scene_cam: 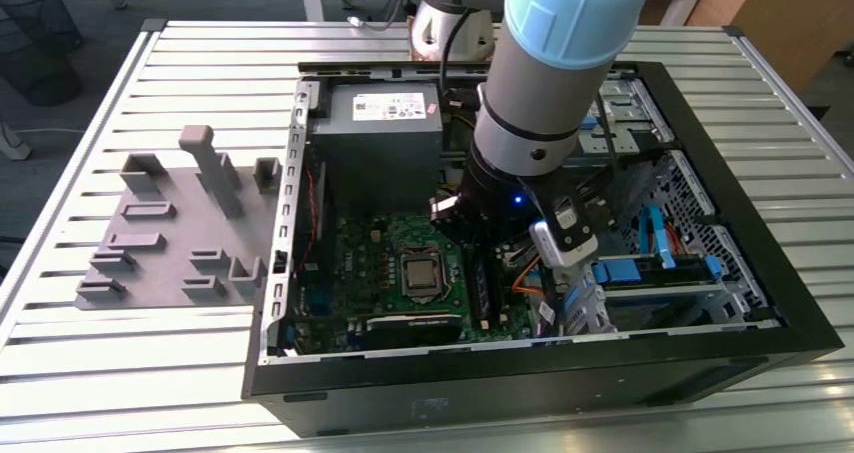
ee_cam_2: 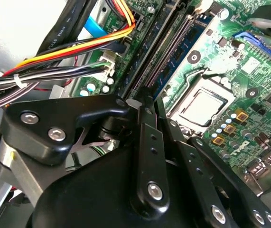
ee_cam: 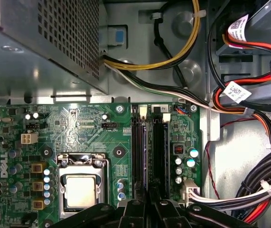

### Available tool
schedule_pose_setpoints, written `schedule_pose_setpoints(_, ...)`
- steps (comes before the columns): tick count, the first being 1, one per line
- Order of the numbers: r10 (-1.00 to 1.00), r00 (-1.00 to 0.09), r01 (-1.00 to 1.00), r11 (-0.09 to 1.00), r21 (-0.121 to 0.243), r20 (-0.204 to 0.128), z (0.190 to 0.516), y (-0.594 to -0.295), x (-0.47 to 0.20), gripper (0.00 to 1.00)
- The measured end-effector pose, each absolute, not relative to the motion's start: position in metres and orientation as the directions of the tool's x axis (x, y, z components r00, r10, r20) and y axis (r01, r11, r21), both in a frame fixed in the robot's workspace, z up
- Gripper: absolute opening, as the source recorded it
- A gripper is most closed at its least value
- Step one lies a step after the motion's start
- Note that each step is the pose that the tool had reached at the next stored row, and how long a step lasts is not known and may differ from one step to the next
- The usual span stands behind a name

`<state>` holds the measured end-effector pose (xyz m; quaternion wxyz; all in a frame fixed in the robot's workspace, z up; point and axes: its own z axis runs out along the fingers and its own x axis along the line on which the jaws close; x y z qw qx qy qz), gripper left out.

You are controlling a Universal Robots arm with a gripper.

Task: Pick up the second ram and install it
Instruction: 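Insert the second ram into the second slot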

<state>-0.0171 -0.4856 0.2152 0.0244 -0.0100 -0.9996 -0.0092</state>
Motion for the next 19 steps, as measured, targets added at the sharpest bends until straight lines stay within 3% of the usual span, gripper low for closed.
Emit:
schedule_pose_setpoints(18, 0.020, -0.999, 0.021, 1.000, 0.018, 0.049, 0.213, -0.486, -0.018, 0.14)
schedule_pose_setpoints(19, 0.020, -0.999, 0.021, 1.000, 0.018, 0.049, 0.227, -0.486, -0.019, 0.14)
